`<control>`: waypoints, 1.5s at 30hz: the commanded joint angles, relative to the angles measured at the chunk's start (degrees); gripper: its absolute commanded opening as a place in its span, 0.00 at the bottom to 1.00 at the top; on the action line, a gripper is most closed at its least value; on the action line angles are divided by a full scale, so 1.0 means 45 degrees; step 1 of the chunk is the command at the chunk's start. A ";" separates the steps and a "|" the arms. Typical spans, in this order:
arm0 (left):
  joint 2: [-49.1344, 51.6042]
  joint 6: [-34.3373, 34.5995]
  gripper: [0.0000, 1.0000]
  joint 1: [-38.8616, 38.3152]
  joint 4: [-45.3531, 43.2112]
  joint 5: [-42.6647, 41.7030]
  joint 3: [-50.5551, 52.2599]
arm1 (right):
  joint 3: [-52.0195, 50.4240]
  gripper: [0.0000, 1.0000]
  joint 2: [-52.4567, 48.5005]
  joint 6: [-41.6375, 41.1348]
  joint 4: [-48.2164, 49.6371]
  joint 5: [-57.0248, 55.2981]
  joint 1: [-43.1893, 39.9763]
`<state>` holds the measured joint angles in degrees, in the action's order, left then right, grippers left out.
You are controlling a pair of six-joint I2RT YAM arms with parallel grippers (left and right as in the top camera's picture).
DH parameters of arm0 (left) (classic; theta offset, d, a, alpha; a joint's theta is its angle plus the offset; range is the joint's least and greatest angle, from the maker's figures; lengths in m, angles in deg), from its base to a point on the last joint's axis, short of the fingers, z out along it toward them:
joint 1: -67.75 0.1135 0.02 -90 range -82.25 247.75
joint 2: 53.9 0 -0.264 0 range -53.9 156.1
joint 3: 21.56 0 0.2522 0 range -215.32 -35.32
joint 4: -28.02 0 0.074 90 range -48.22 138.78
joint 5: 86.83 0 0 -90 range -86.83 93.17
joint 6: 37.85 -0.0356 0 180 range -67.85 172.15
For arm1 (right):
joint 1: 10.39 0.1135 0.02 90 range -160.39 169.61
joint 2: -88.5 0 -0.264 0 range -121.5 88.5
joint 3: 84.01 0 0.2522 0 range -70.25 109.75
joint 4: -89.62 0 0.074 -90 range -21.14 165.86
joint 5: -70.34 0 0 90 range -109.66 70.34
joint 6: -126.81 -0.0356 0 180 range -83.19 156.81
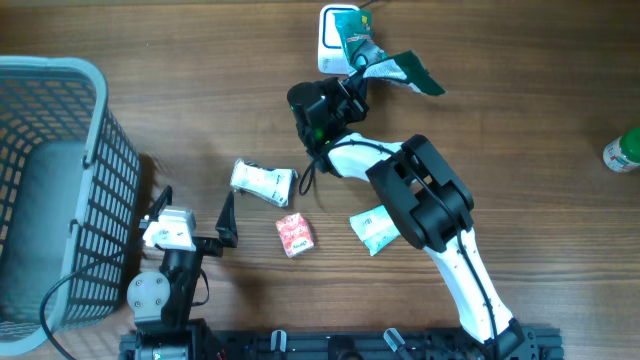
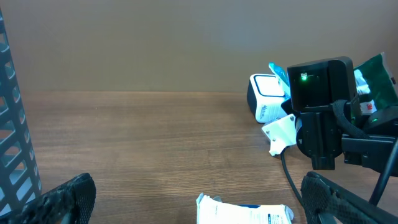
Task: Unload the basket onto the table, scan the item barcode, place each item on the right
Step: 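Carry the glove pack right and drop it near the jar, then reach the right gripper to the light-blue wipes packet and grasp it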
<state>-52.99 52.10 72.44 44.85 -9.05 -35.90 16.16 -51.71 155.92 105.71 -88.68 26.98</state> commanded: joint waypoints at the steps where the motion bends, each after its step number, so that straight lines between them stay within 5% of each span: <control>1: -0.0024 0.0117 1.00 0.0102 0.0044 0.0024 0.0053 | -0.0277 0.04 -0.0937 0.0486 -0.0364 0.1005 0.0155; 8: -0.0024 0.0121 1.00 0.0102 0.0044 0.0024 0.0053 | -0.0277 0.04 0.0695 -0.1282 -0.0262 0.0962 0.0087; 14: -0.0024 0.0121 1.00 0.0102 0.0044 0.0024 0.0053 | -0.0277 0.04 0.5095 -0.6989 -0.0296 -0.0704 -0.0957; 17: -0.0024 0.0121 1.00 0.0102 0.0044 0.0024 0.0053 | -0.0277 0.04 0.7091 -1.1730 -0.3759 -0.0699 -0.2934; 21: -0.0024 0.0121 1.00 0.0102 0.0044 0.0024 0.0053 | -0.0277 0.04 0.7946 -2.0380 -1.1866 0.4197 -0.6052; 24: -0.0024 0.0121 1.00 0.0102 0.0044 0.0024 0.0053 | -0.0311 0.04 0.7742 -2.5053 -1.4081 1.3265 -0.9394; 26: -0.0024 0.0121 1.00 0.0102 0.0049 0.0024 0.0053 | -0.0311 0.04 0.7451 -2.7336 -1.4081 1.4333 -1.0938; 30: -0.0024 0.0121 1.00 0.0102 0.0044 0.0024 0.0053 | -0.0316 0.04 0.6654 -2.8356 -1.4071 1.2939 -1.3381; 31: -0.0024 0.0121 1.00 0.0102 0.0049 0.0024 0.0053 | -0.0223 0.31 0.6737 -2.8866 -1.3984 1.3430 -1.3862; 32: -0.0024 0.0121 1.00 0.0102 0.0044 0.0024 0.0053 | -0.0117 0.71 0.6844 -2.8837 -1.4032 1.3755 -1.3988; 33: -0.0024 0.0121 1.00 0.0102 0.0044 0.0024 0.0053 | 0.0117 1.00 0.7096 -2.8841 -1.4246 1.4081 -1.4061; 37: -0.0024 0.0121 1.00 0.0102 0.0044 0.0024 0.0053 | 0.1666 1.00 0.9423 -3.0255 -1.7126 1.4328 -1.3362; 39: -0.0024 0.0121 1.00 0.0102 0.0044 0.0024 0.0053 | 0.1690 1.00 1.0763 -3.1406 -1.9550 1.6436 -1.2662; 41: -0.0024 0.0121 1.00 0.0102 0.0044 0.0024 0.0053 | 0.1190 0.99 1.1759 -3.2426 -2.2386 1.8229 -1.1574; 45: -0.0024 0.0121 1.00 0.0102 0.0044 0.0024 0.0053 | -0.0831 0.99 1.5091 -3.3907 -2.3533 1.7243 -0.9855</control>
<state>-52.99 52.10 72.44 44.80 -9.05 -35.90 17.23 6.85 9.58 1.08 -11.02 -20.47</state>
